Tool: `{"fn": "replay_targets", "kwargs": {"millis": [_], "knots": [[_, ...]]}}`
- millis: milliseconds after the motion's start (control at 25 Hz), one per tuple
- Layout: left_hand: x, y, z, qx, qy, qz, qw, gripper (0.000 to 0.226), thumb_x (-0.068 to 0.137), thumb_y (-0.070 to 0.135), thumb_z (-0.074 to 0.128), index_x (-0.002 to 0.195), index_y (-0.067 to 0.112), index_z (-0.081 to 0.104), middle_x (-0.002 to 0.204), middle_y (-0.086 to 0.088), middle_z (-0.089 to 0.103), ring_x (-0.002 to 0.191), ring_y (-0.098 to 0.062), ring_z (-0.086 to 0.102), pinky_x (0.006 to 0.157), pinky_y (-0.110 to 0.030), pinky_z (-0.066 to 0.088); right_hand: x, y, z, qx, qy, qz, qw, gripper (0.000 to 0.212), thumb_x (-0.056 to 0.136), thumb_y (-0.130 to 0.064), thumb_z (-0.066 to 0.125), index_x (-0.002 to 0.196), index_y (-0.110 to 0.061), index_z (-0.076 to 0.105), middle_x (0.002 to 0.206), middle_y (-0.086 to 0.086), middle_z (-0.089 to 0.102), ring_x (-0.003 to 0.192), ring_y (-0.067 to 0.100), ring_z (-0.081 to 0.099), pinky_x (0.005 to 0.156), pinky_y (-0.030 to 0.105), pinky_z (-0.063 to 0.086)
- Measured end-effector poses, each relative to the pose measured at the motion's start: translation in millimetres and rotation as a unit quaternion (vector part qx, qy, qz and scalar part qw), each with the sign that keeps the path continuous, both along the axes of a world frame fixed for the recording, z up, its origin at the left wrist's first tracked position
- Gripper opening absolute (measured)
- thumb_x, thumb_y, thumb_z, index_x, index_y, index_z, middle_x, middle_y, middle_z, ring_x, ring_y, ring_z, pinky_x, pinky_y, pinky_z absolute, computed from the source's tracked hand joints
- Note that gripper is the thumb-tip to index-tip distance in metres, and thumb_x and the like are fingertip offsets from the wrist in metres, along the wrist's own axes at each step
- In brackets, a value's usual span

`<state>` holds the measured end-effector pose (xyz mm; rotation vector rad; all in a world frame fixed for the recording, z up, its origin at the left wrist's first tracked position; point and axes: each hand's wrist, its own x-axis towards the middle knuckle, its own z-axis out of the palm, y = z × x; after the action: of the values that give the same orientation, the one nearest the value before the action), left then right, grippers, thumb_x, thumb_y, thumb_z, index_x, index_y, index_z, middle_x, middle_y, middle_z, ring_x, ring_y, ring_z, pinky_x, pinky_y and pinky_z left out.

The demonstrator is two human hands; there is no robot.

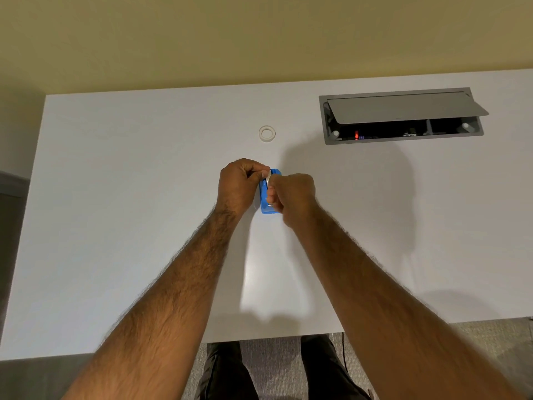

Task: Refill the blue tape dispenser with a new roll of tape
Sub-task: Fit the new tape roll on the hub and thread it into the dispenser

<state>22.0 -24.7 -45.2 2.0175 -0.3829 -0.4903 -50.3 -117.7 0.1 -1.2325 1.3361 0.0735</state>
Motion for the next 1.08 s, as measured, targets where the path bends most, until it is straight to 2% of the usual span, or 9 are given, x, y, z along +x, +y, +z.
{"fn": "replay_targets", "kwargs": {"millis": [40, 80, 160, 320, 440, 560, 680, 920, 1080], "knots": [[1, -1, -1, 0.003, 0.004, -0.001, 1.000, 0.013, 0.088, 0.010, 0.066, 0.090, 0.014, 0.078, 0.090, 0.004, 0.075, 0.087, -0.009, 0.069, 0.083, -0.020, 0.054, -5, -2, -2, -0.138, 0.002, 0.075, 0.988, 0.015, 0.084, -0.016, 0.064, 0.079, -0.002, 0.064, 0.070, 0.010, 0.065, 0.056, 0.018, 0.060, 0.056, 0.027, 0.057], [1, -1, -1, 0.008, 0.008, 0.000, 1.000, 0.013, 0.089, 0.011, 0.066, 0.090, 0.014, 0.078, 0.090, 0.004, 0.075, 0.087, -0.010, 0.069, 0.083, -0.021, 0.054, -9, -4, -3, -0.261, -0.011, 0.143, 0.955, 0.013, 0.085, -0.015, 0.061, 0.085, -0.004, 0.067, 0.077, 0.008, 0.068, 0.063, 0.019, 0.062, 0.063, 0.026, 0.056], [2, -3, -2, 0.014, 0.008, -0.002, 1.000, 0.014, 0.090, 0.012, 0.064, 0.092, 0.015, 0.078, 0.091, 0.004, 0.074, 0.088, -0.010, 0.068, 0.083, -0.019, 0.053, -14, -9, -2, -0.369, -0.044, 0.260, 0.891, 0.017, 0.090, -0.016, 0.056, 0.100, -0.008, 0.068, 0.091, 0.006, 0.070, 0.077, 0.018, 0.065, 0.073, 0.023, 0.052], [1, 4, -3, 0.022, 0.016, -0.043, 0.999, 0.023, 0.094, 0.008, 0.058, 0.106, 0.016, 0.075, 0.108, 0.003, 0.073, 0.098, -0.006, 0.065, 0.088, -0.007, 0.047, -12, -15, -7, -0.419, -0.034, 0.404, 0.813, 0.027, 0.096, -0.019, 0.050, 0.116, -0.007, 0.065, 0.107, 0.012, 0.068, 0.094, 0.024, 0.065, 0.086, 0.027, 0.047], [-4, 13, -6, 0.004, 0.056, -0.085, 0.995, 0.034, 0.086, 0.015, 0.071, 0.119, 0.021, 0.069, 0.121, 0.008, 0.068, 0.113, -0.005, 0.062, 0.101, -0.018, 0.046, -9, -20, -11, -0.424, -0.050, 0.406, 0.808, 0.025, 0.094, -0.015, 0.050, 0.106, -0.003, 0.068, 0.099, 0.013, 0.067, 0.086, 0.024, 0.063, 0.077, 0.026, 0.044], [-13, 13, -10, 0.008, 0.026, -0.080, 0.996, 0.042, 0.078, 0.020, 0.079, 0.118, 0.023, 0.066, 0.120, 0.010, 0.066, 0.110, -0.006, 0.061, 0.099, -0.018, 0.045, -3, -25, -12, -0.429, -0.048, 0.426, 0.795, 0.021, 0.091, -0.013, 0.051, 0.097, -0.003, 0.069, 0.088, 0.012, 0.068, 0.073, 0.020, 0.058, 0.072, 0.027, 0.048], [-15, 9, -7, 0.009, 0.002, -0.057, 0.998, 0.037, 0.079, 0.017, 0.079, 0.114, 0.022, 0.067, 0.115, 0.008, 0.067, 0.106, -0.008, 0.061, 0.096, -0.018, 0.044, 4, -30, -12, -0.444, -0.037, 0.478, 0.757, 0.017, 0.091, -0.017, 0.054, 0.089, -0.005, 0.066, 0.080, 0.011, 0.063, 0.069, 0.020, 0.056, 0.068, 0.029, 0.047], [-12, 7, -1, 0.040, -0.007, -0.053, 0.998, 0.036, 0.079, 0.017, 0.080, 0.112, 0.019, 0.067, 0.114, 0.007, 0.066, 0.104, -0.010, 0.059, 0.096, -0.022, 0.044, 13, -34, -5, -0.484, -0.040, 0.550, 0.679, 0.021, 0.088, -0.025, 0.067, 0.098, -0.006, 0.064, 0.082, 0.006, 0.057, 0.071, 0.016, 0.051, 0.076, 0.031, 0.051], [-12, 6, -1, 0.046, -0.023, -0.060, 0.997, 0.037, 0.080, 0.018, 0.079, 0.115, 0.016, 0.067, 0.116, 0.003, 0.067, 0.106, -0.012, 0.060, 0.097, -0.022, 0.045, 16, -32, 4, -0.502, -0.042, 0.563, 0.655, 0.020, 0.086, -0.022, 0.068, 0.098, -0.006, 0.063, 0.082, 0.007, 0.055, 0.078, 0.023, 0.062, 0.075, 0.034, 0.054]]}}
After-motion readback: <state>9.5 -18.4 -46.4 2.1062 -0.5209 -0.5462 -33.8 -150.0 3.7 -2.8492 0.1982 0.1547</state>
